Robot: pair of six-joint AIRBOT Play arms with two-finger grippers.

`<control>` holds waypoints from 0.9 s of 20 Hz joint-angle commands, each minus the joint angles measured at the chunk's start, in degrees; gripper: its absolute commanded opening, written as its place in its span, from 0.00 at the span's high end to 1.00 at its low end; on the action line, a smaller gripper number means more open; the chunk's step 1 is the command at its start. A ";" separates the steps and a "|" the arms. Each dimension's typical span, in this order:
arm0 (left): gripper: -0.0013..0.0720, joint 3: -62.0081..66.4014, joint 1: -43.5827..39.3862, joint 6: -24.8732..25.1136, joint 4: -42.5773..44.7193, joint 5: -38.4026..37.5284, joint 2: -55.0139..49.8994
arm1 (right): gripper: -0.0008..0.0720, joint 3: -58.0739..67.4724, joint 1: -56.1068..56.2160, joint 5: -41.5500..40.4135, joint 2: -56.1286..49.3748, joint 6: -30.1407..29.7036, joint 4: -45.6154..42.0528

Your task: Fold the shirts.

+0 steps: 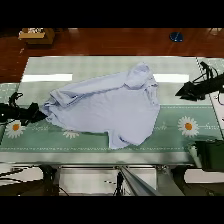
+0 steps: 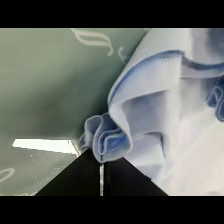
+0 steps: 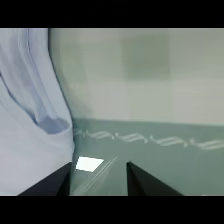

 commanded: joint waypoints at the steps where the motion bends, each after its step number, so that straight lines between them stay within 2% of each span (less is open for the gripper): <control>1: 0.95 0.07 0.39 4.20 -3.17 -2.54 1.92 | 0.40 -15.41 0.00 -2.86 8.81 0.48 2.16; 4: 0.95 0.09 0.39 7.58 -8.52 -2.78 3.74 | 0.40 -28.61 2.47 -5.95 18.95 1.27 2.01; 7: 0.95 0.09 0.37 10.29 -13.09 -2.93 4.13 | 0.36 -35.82 7.45 -10.01 24.72 3.63 2.43; 9: 0.95 0.09 0.37 11.26 -14.34 -3.19 4.13 | 0.32 -37.16 12.37 -11.34 24.94 6.34 2.84; 15: 0.95 0.09 0.37 14.03 -15.43 -3.52 4.13 | 0.32 -37.70 27.28 -22.93 23.28 19.63 3.58; 18: 0.95 0.09 0.42 15.76 -21.11 -3.39 4.13 | 0.33 -37.70 33.79 -26.64 18.62 22.62 6.12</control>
